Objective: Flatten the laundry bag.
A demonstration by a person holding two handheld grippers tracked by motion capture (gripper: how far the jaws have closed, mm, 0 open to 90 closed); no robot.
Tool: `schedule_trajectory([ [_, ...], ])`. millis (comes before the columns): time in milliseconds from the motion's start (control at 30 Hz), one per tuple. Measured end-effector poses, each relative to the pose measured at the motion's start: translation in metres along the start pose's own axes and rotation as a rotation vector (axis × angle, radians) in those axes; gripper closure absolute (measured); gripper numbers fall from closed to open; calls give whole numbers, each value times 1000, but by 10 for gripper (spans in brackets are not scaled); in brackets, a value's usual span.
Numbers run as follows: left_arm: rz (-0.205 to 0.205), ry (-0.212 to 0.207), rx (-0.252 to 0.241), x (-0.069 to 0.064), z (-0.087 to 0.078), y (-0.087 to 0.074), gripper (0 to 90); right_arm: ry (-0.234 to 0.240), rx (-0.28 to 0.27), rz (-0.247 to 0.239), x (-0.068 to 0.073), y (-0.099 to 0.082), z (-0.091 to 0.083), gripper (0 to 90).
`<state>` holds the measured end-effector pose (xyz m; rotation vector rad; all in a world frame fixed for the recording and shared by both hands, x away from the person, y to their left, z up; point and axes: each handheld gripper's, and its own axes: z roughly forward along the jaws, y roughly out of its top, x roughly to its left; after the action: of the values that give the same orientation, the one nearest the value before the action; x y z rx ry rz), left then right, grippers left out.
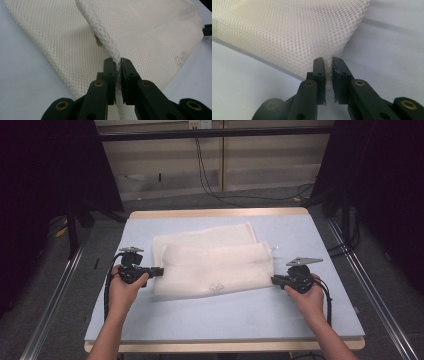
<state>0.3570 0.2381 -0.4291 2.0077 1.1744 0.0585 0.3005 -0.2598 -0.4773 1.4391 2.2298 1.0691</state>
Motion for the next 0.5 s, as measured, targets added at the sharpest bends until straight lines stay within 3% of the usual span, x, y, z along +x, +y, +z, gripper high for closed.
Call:
schedule_trajectory([
  [200, 5, -9, 38, -1, 3, -18, 841, -3, -5, 2, 1, 0, -1, 792],
  [300, 2, -6, 52, -1, 6, -22, 840, -3, -8, 21, 2, 4, -2, 704],
  [500, 1, -14, 55, 1, 7, -22, 840, -6, -76, 71, 3, 21, 0, 558],
])
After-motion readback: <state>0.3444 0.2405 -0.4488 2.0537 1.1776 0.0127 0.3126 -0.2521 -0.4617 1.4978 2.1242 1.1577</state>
